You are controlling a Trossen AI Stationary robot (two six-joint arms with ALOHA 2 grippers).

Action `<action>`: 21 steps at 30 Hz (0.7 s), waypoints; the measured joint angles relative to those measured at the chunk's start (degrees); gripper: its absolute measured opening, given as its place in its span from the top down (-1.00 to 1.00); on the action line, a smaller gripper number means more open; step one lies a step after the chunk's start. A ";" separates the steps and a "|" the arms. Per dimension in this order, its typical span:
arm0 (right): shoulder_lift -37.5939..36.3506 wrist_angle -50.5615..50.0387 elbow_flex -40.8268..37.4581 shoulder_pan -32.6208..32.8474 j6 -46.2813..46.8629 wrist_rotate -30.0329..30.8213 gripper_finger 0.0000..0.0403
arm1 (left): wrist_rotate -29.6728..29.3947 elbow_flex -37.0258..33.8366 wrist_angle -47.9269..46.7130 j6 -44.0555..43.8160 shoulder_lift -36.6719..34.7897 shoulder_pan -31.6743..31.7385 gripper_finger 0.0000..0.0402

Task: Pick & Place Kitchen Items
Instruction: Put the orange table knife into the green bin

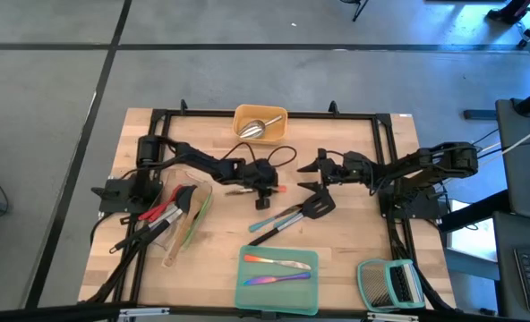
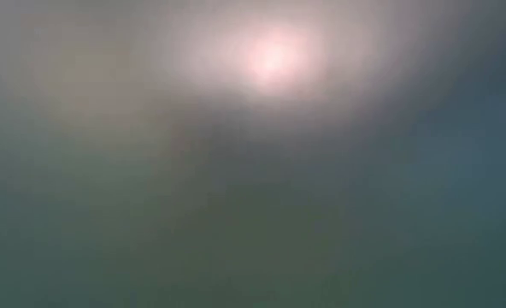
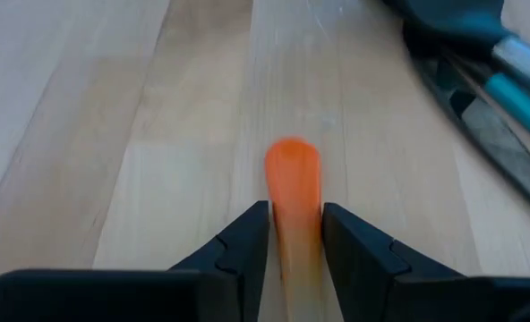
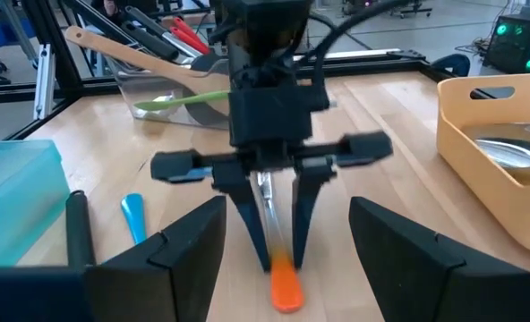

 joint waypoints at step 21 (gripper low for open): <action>0.00 -11.47 6.32 2.60 -0.96 0.02 -0.19 | -1.73 8.64 -0.78 3.41 3.50 1.87 0.70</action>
